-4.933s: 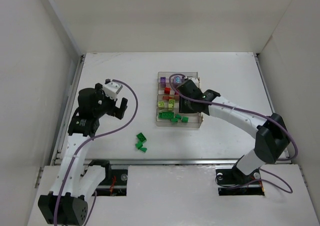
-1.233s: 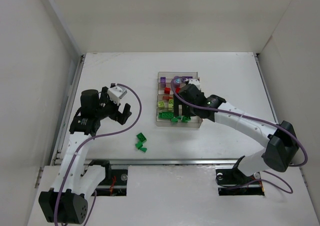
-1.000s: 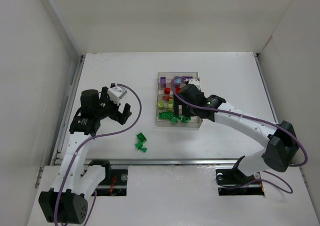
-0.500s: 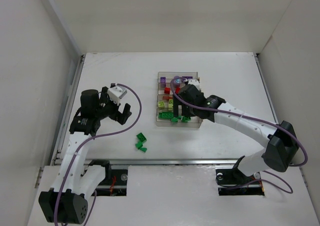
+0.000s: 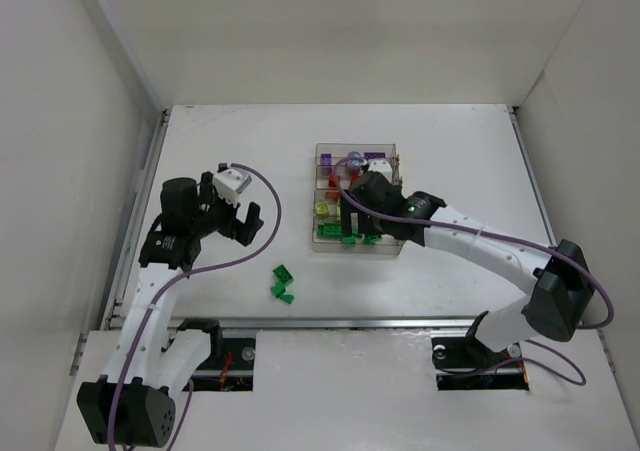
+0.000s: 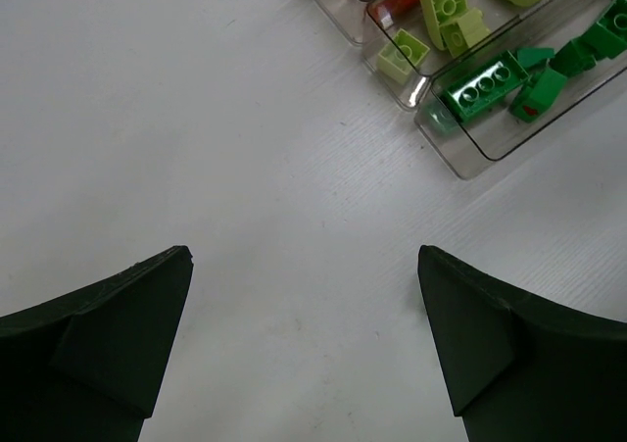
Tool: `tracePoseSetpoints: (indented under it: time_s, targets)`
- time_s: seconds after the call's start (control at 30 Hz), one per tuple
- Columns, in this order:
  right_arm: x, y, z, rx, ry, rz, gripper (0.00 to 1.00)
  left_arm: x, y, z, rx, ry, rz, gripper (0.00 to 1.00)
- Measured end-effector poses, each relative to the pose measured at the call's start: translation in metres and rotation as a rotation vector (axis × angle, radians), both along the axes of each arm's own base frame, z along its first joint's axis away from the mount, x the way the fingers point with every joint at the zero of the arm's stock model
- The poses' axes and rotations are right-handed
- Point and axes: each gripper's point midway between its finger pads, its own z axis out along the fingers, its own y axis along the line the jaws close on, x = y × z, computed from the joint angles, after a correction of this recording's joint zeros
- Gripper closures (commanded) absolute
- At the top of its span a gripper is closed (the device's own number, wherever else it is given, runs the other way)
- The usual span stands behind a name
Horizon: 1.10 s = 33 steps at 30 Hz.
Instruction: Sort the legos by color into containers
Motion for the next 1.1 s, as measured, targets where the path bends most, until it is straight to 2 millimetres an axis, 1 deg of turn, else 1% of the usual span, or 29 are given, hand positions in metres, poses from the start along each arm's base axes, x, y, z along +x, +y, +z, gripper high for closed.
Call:
tracePoseSetpoints:
  time_s: [0.13, 0.27, 0.4, 0.47, 0.53, 0.6, 0.63, 0.77, 0.8, 0.9, 0.97, 1.03, 1.1]
  targets:
    - [-0.007, 0.028, 0.007, -0.010, -0.025, 0.082, 0.03, 0.010, 0.006, 0.007, -0.049, 0.001, 0.109, 0.01]
    - [-0.024, 0.072, 0.008, -0.040, -0.054, 0.224, 0.05, 0.022, 0.023, 0.012, -0.096, 0.006, 0.290, 0.01]
    - [-0.046, 0.128, -0.003, -0.083, -0.068, 0.412, 0.08, 0.028, 0.048, 0.013, -0.114, 0.009, 0.490, 0.01]
    - [-0.059, 0.153, -0.014, -0.095, -0.059, 0.500, 0.09, 0.029, 0.061, 0.015, -0.123, -0.002, 0.580, 0.01]
    - [-0.073, 0.172, -0.028, -0.092, -0.037, 0.579, 0.15, 0.029, 0.075, 0.020, -0.134, -0.019, 0.666, 0.01]
    - [-0.081, 0.182, -0.042, -0.094, -0.007, 0.621, 0.19, 0.028, 0.088, 0.024, -0.146, -0.037, 0.746, 0.01]
    - [-0.082, 0.186, -0.049, -0.096, 0.008, 0.631, 0.19, 0.027, 0.094, 0.026, -0.151, -0.046, 0.782, 0.01]
    - [-0.075, 0.207, -0.066, -0.101, 0.039, 0.638, 0.23, 0.024, 0.112, 0.028, -0.168, -0.061, 0.896, 0.01]
    - [-0.072, 0.213, -0.070, -0.101, 0.041, 0.638, 0.23, 0.024, 0.113, 0.028, -0.169, -0.061, 0.902, 0.01]
    - [-0.064, 0.230, -0.078, -0.107, 0.045, 0.635, 0.27, 0.023, 0.116, 0.028, -0.175, -0.058, 0.923, 0.01]
    - [-0.062, 0.234, -0.084, -0.117, 0.053, 0.630, 0.29, 0.022, 0.116, 0.027, -0.178, -0.055, 0.926, 0.01]
    - [-0.063, 0.230, -0.091, -0.136, 0.068, 0.621, 0.31, 0.022, 0.116, 0.027, -0.182, -0.055, 0.928, 0.01]
    - [-0.063, 0.226, -0.093, -0.149, 0.078, 0.612, 0.32, 0.022, 0.116, 0.028, -0.185, -0.056, 0.929, 0.01]
